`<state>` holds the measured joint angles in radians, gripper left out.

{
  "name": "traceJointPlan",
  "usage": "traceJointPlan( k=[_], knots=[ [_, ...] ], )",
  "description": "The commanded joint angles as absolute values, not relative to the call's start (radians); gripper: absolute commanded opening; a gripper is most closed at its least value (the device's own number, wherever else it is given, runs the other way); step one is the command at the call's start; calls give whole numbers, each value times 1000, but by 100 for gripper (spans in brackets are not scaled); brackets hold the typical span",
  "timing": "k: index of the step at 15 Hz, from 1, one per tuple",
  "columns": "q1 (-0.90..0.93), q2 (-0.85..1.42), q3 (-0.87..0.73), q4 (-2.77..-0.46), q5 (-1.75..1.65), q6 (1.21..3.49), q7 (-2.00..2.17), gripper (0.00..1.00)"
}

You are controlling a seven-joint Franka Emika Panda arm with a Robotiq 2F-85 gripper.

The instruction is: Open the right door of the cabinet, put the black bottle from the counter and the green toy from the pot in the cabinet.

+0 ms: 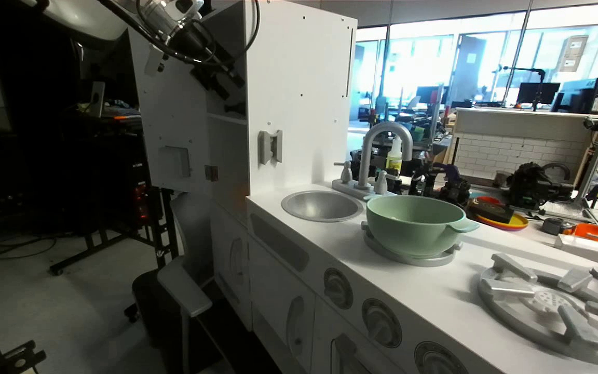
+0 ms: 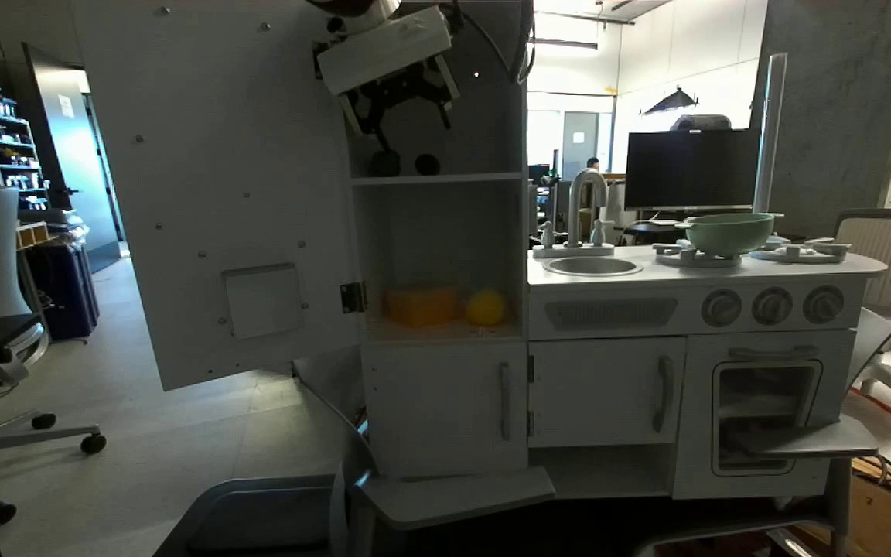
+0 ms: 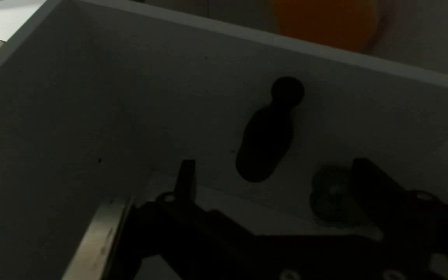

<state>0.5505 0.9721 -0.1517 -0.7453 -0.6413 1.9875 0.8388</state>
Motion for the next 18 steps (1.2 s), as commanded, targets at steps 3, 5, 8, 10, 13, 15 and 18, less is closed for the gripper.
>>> traceJointPlan(
  k=[3,5,8,10,13,15,18],
  knots=[
    [529,920,-86,-720,-578,1904,632,100],
    [513,888,-53,-718,-534,1861,522,100],
    [494,853,-14,-705,-468,1761,356,100],
    [486,830,6,-703,-436,1690,258,100],
    [488,800,31,-716,-415,1597,124,100],
    [492,786,45,-730,-416,1556,50,100],
    [497,769,61,-724,-422,1537,-14,100]
  ],
)
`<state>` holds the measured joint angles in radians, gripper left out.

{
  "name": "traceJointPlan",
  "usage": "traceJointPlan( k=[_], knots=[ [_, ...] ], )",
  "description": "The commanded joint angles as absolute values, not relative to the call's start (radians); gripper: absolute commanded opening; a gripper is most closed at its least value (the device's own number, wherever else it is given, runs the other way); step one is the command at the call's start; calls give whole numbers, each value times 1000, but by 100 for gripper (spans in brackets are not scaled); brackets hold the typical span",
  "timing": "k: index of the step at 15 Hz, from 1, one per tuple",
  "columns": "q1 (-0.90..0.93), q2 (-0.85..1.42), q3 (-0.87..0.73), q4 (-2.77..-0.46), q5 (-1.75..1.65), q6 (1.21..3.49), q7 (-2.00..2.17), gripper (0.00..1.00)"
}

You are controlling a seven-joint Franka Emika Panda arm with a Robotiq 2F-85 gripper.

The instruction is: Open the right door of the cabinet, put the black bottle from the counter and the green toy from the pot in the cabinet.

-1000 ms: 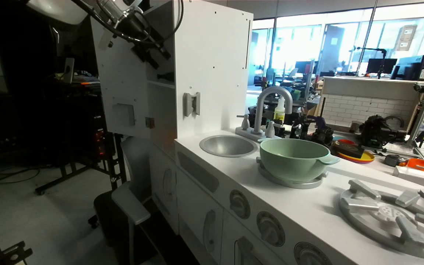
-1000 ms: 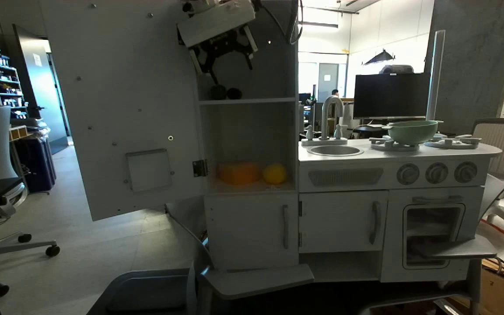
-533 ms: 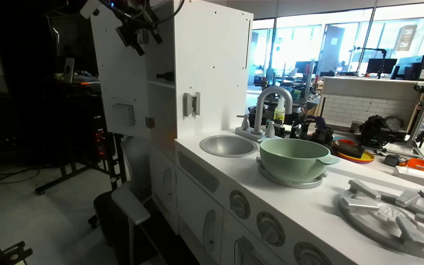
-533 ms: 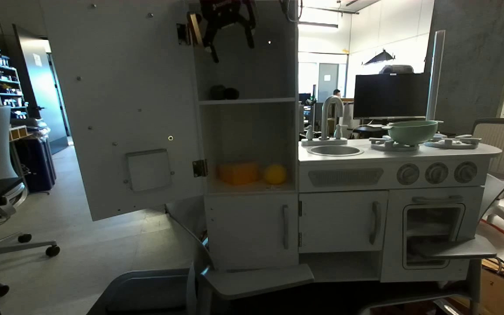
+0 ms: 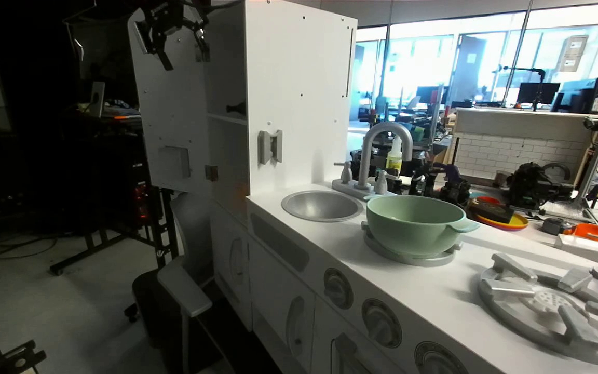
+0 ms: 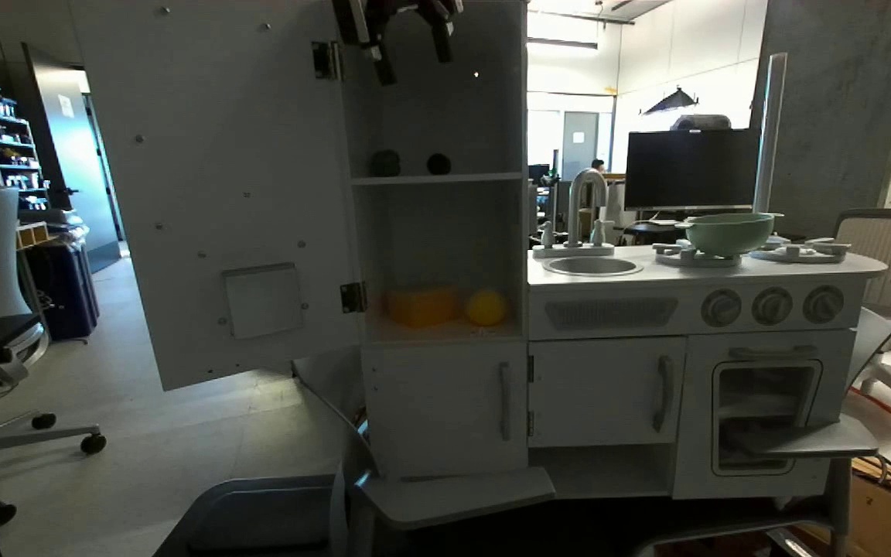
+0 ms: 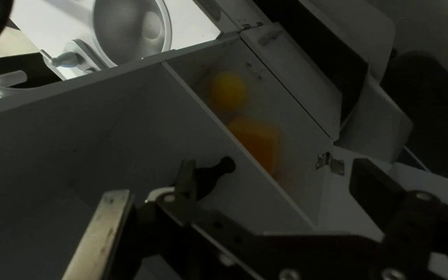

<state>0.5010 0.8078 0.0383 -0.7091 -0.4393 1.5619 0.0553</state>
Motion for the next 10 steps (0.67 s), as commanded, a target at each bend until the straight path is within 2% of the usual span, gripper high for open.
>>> traceJointPlan(
  k=[1,10],
  knots=[
    [499,762,67,-713,-419,1532,-33,100],
    [514,640,131,-825,-430,1429,-236,100]
  ],
)
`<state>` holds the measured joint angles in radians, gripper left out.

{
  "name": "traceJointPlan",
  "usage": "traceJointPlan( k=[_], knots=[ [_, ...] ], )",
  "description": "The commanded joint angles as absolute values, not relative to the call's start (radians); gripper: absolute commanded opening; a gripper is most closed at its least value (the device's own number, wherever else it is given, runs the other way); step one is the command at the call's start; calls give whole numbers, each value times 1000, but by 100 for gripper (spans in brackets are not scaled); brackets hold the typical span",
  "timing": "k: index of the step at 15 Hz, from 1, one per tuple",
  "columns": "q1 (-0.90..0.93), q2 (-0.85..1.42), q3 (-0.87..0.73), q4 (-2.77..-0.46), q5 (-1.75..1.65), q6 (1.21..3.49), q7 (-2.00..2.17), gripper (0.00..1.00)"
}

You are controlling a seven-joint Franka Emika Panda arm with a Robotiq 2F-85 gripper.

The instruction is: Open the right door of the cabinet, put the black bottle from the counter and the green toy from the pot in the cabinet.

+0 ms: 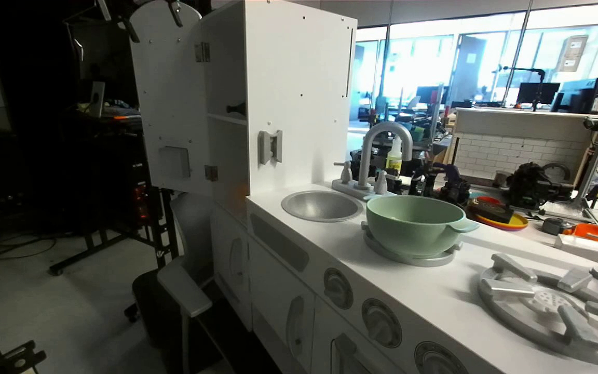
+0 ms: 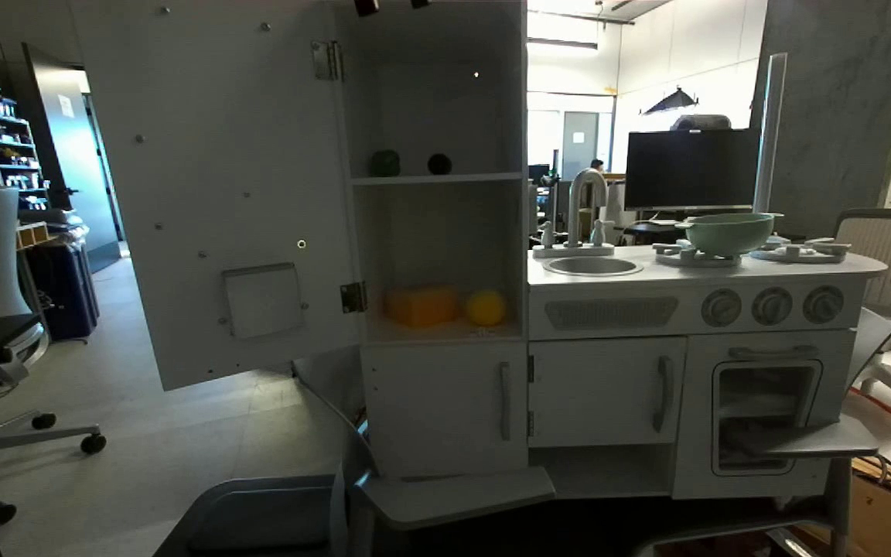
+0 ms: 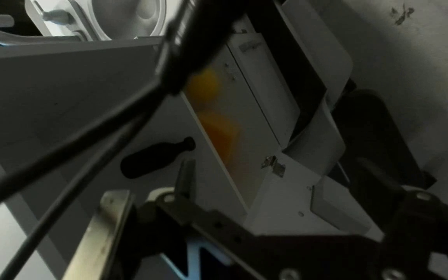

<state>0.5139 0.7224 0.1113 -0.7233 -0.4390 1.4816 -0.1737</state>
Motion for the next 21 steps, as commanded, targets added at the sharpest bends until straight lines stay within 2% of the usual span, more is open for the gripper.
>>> traceJointPlan(
  k=[1,10,16,17,21],
  knots=[
    [517,616,136,-863,-434,1410,-256,100],
    [507,338,145,-1342,-451,1434,-286,100],
    [468,141,137,-1657,-403,1595,-221,100],
    [419,107,189,-1705,-410,1616,-200,100],
    [346,-61,206,-1920,-354,1751,-191,100]
  ],
)
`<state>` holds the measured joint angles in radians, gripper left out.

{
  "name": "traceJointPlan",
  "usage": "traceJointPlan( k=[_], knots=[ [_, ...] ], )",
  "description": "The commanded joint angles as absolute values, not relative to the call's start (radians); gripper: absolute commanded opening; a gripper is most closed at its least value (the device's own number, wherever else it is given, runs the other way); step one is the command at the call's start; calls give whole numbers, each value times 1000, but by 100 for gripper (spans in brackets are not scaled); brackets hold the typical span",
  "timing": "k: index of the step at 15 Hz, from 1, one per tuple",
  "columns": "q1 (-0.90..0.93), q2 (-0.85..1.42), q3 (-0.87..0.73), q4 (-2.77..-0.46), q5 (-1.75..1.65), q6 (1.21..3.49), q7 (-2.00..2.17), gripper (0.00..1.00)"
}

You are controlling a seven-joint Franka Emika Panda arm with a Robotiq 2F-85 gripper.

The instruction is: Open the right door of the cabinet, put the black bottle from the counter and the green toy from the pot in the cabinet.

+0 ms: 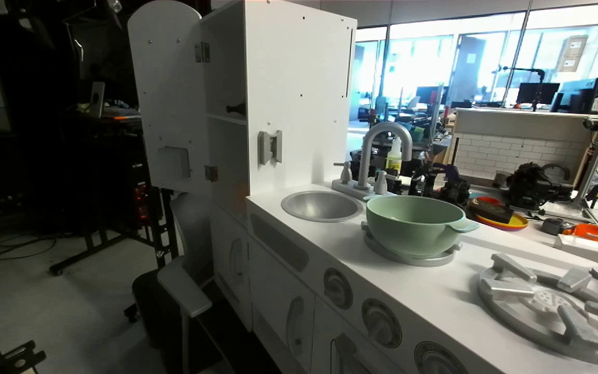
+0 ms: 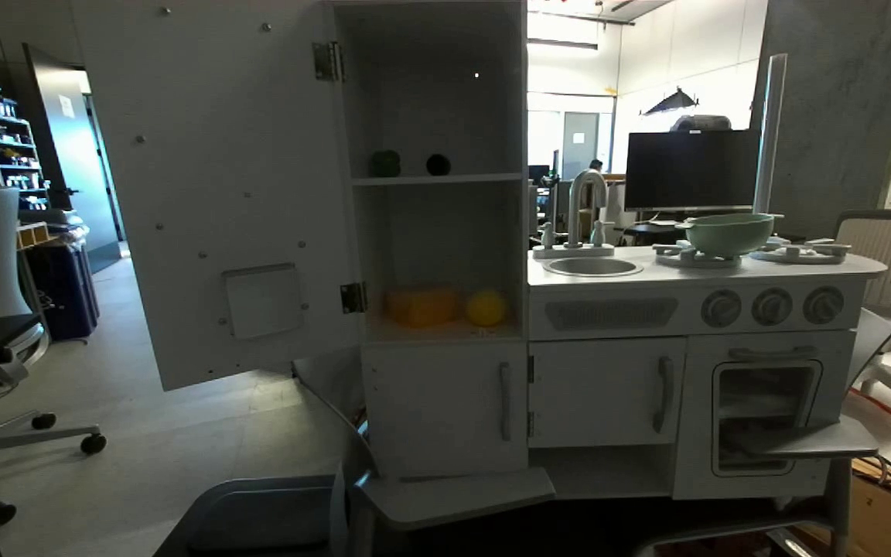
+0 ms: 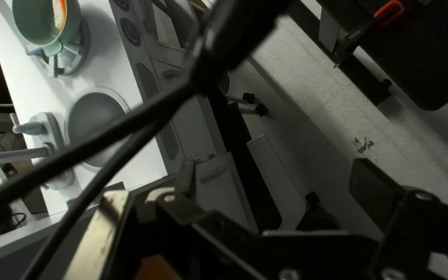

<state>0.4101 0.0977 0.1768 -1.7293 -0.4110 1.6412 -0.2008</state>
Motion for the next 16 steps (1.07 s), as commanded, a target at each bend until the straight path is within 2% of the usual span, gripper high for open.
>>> traceJointPlan(
  k=[1,6,11,16],
  knots=[
    [333,-110,207,-1974,-327,1787,-196,100],
    [313,-298,196,-2202,-171,1895,-206,100],
    [312,-408,183,-2251,53,1827,-137,100],
    [249,-487,170,-2309,91,1810,-10,100]
  ],
)
